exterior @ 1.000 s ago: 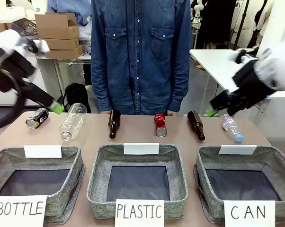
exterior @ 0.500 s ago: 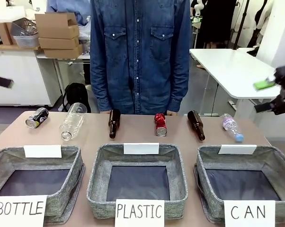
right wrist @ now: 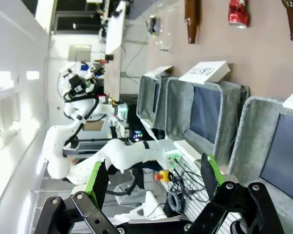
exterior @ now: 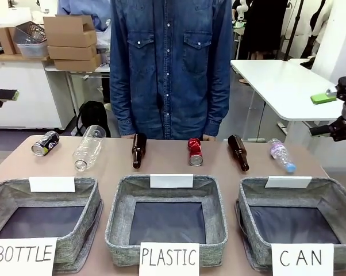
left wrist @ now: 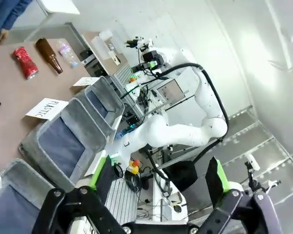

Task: Sort the can waste into the basket.
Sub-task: Pick up the can waste from the table and place it in the right Fabric basket.

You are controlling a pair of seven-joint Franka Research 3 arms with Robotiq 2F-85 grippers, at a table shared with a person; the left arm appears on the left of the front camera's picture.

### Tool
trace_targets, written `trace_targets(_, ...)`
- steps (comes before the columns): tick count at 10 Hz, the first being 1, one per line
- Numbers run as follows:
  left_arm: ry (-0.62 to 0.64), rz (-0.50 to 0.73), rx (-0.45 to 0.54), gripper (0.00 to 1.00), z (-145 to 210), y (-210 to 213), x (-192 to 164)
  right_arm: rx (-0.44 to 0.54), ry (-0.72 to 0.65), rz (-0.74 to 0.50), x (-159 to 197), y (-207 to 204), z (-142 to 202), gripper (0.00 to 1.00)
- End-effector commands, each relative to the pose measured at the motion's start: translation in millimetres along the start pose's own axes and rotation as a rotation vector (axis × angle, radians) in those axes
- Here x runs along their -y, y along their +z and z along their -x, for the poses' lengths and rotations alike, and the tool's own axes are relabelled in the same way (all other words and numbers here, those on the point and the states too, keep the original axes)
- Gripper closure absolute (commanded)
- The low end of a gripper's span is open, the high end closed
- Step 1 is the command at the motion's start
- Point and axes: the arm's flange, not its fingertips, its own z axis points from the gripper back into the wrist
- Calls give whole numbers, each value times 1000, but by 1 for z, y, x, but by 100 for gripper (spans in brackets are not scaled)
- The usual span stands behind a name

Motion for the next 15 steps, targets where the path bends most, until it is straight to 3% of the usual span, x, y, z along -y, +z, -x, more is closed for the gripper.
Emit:
trace_targets(1, -54, 11, -13, 0, -1, 1, 8, 1, 39, -8, -1, 5, -3, 0)
trace_targets(4, -54, 11, -13, 0, -1, 1, 8, -6, 13, 10, -3, 3, 1, 0)
trace_targets(5, -54, 11, -13, 0, -1, 1, 8, 191, 11, 191, -25, -10, -8, 0)
trace_targets(7, -54, 11, -13, 0, -1, 1, 8, 238, 151, 469, -60, -64, -28, 0)
trace_targets(9, -54, 11, -13, 0, -1, 1, 8, 230, 160, 646, -61, -108, -49, 0)
trace_targets(10, -54, 11, -13, 0, -1, 1, 8, 211, 163, 653, -58, -123, -53, 0)
trace_targets(11, -54, 11, -13, 0, -1, 1, 8, 205, 156, 596, -58, -105, -45, 0)
trace_targets(12, -54, 11, -13, 0, -1, 1, 8, 245, 243, 615, -70, -119, -37, 0)
trace_targets(15, -54, 11, -13, 0, -1, 1, 8, 176, 214, 638, -59, -172, -67, 0)
